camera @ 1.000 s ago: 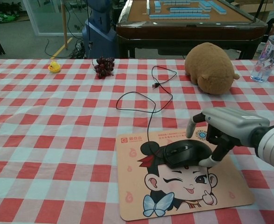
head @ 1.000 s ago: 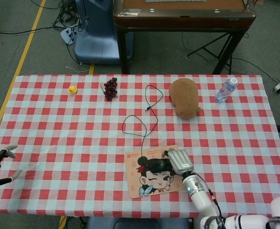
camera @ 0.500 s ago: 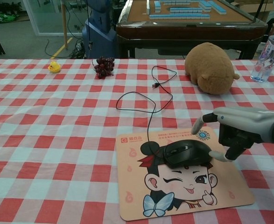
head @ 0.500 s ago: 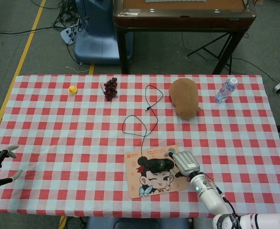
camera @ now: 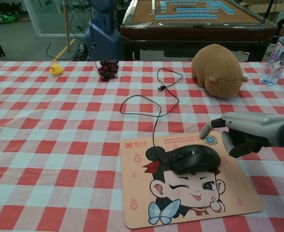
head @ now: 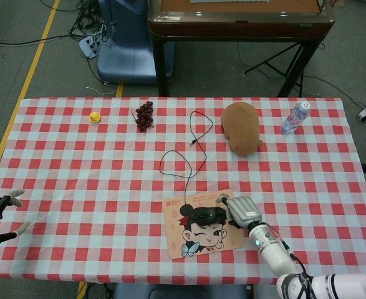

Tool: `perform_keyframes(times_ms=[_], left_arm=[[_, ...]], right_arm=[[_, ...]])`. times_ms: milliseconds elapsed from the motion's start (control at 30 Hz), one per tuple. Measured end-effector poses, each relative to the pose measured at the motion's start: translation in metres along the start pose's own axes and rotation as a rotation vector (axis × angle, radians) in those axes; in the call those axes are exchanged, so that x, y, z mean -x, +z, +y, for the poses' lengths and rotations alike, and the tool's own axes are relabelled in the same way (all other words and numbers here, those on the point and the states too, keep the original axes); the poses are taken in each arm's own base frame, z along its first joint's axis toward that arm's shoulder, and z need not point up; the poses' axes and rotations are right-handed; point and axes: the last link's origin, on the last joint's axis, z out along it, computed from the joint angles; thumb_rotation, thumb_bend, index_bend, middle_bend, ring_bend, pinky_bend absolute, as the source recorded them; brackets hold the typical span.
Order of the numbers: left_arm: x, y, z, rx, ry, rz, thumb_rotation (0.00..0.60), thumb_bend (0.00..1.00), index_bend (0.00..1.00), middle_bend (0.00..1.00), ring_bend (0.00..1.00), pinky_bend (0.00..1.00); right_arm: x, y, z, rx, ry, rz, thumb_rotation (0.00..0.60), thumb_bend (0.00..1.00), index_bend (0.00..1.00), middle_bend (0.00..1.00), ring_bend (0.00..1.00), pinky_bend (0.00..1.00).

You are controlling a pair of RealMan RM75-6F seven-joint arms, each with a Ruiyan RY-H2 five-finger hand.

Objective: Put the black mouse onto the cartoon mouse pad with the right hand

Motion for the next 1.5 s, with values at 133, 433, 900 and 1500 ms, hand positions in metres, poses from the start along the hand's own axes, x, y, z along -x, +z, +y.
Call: perform_keyframes(times_ms=[133,433,900,1500], left_arm=[[0.000,0.000,0.000,-0.002,-0.002,0.002,0.600,0.22,0.29,0.44,0.38,0.55],[0.000,0.000,0.000,-0.001,-0.001,0.002,0.600,0.22,0.29,0.44,0.38,0.55],[0.001,0.001,0.000,-0.002,0.003,-0.002,0.600,0.22,0.29,0.44,0.38,0.55],[0.001,0.000,0.000,-0.003,0.006,-0.001,0.600,0.22,0.29,0.44,0.38,0.55]], right_arm=[[0.002,0.002,0.000,0.006,0.004,-0.009,0.600,1.00,0.21,1.00,1.00,1.00],[0.005,-0.006,0.005,0.019,-0.003,-0.046,0.600,1.00,0.21,1.00,1.00,1.00],[0.010,-0.015,0.011,0.018,0.004,-0.088,0.600,1.00,0.21,1.00,1.00,1.00],[0.023,-0.035,0.004,-0.061,-0.005,-0.129,0.600,1.00,0.21,1.00,1.00,1.00]])
